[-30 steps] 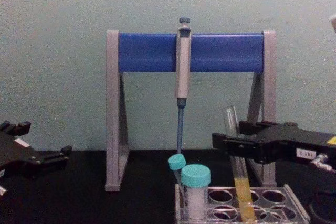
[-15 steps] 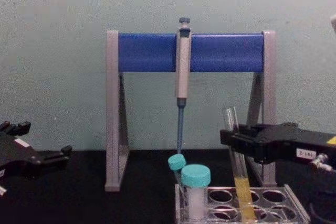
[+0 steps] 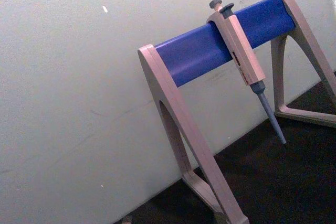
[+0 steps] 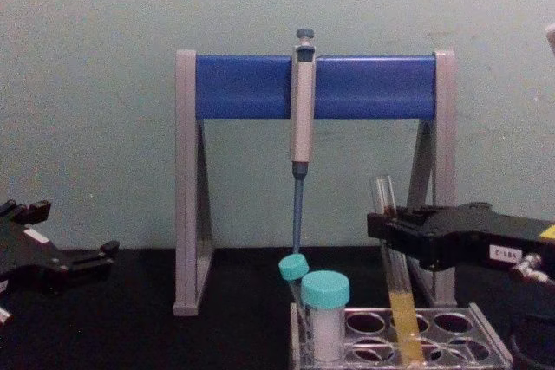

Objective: Pick up the test tube from the test tube rack, shake it, then place it back into the test tube rack.

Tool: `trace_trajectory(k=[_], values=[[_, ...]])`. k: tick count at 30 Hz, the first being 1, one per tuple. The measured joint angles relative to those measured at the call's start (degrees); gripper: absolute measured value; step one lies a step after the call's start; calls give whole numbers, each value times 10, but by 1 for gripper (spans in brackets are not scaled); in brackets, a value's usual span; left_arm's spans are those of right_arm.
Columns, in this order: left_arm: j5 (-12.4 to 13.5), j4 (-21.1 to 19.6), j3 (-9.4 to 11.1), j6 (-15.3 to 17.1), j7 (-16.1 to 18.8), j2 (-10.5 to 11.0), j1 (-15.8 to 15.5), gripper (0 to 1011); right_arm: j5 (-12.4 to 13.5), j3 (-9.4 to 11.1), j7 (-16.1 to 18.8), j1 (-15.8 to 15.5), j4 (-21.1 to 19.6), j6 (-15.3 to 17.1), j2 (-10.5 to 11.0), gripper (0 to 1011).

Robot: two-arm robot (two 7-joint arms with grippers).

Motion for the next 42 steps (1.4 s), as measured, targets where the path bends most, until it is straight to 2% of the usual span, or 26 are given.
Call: trace_trajectory(k=[13, 23, 29, 35, 37, 42], values=[[0, 0, 0, 0, 0, 0, 0, 1001, 6, 5, 5, -3, -4, -7, 1, 229], [0, 0, 0, 0, 0, 0, 0, 1001, 44, 30, 9, -21, -33, -22, 7, 229], [0, 0, 0, 0, 0, 0, 0, 1001, 63, 46, 9, -35, -61, -42, 13, 229], [0, 0, 0, 0, 0, 0, 0, 1001, 79, 65, 7, -52, -90, -76, 18, 229], [0, 0, 0, 0, 0, 0, 0, 1001, 78, 69, 4, -55, -95, -86, 19, 229], [0, 0, 0, 0, 0, 0, 0, 1001, 58, 77, -7, -64, -100, -122, 19, 229]])
